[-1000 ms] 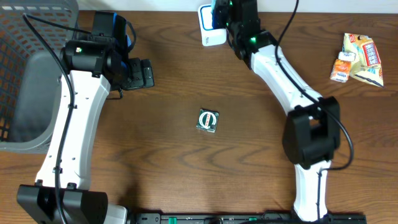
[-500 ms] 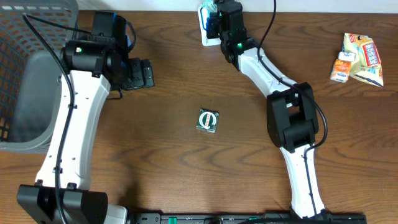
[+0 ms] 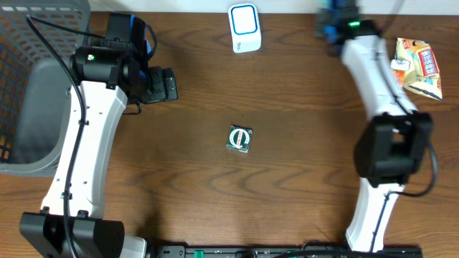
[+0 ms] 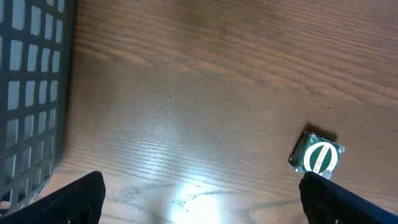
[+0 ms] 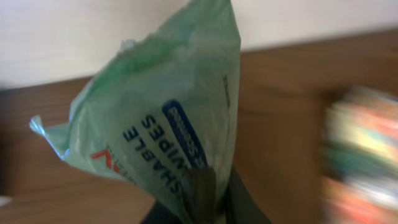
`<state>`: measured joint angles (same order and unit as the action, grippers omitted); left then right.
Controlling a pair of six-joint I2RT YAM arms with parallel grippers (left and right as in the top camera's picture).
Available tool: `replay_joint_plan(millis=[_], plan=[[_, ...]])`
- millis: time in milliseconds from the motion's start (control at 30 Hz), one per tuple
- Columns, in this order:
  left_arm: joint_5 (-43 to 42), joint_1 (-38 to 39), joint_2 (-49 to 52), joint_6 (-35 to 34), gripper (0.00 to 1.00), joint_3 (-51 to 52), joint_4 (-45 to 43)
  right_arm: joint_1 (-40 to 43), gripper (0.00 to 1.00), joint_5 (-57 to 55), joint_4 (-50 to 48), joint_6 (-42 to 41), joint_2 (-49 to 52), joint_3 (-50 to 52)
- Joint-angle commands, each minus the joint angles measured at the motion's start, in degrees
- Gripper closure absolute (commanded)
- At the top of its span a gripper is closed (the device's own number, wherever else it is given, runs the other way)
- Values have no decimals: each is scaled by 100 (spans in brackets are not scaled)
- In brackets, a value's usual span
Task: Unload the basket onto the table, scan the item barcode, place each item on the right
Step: 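Carry the wrapped pack right and drop it on the item pile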
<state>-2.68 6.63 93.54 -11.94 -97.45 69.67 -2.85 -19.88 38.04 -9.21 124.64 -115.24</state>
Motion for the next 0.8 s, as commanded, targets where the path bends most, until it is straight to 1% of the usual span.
replay_joint_plan(millis=[0,67,167,200,233,267,300,333,367,400,467,533,567,667,767], plan=[[28,-9,33,31,2,7,15,533,99,-1429,640,289,-55,-13],[28,-9,33,31,2,7,15,909,99,-1368,927,286,-44,0],[28,-9,33,31,2,7,15,1469,99,-1117,1084,284,-42,2],[28,-9,33,31,3,7,15,1779,96,-903,1086,280,-33,2],[31,-9,33,31,2,7,15,1849,95,-861,1091,260,-26,2],[28,-9,33,31,2,7,15,2026,92,-813,1108,140,11,15],[28,-9,33,31,2,7,15,2129,82,-772,1110,37,31,39],[28,-9,33,31,2,7,15,2181,67,-717,1104,-24,66,61],[28,-9,33,33,2,7,15,2229,50,-625,1108,-44,83,66],[28,-9,33,31,2,7,15,2315,15,-284,1132,-39,144,66],[28,-9,33,31,2,7,15,2354,7,205,1187,-37,181,66],[28,-9,33,31,2,7,15,2334,1,590,1222,-39,181,66],[28,-9,33,31,2,7,15,2308,1,859,1222,-39,164,61],[28,-9,33,31,2,7,15,2188,1,1639,1366,-44,-85,59],[28,-9,33,31,2,7,15,1947,1,2721,1574,-192,-494,59]])
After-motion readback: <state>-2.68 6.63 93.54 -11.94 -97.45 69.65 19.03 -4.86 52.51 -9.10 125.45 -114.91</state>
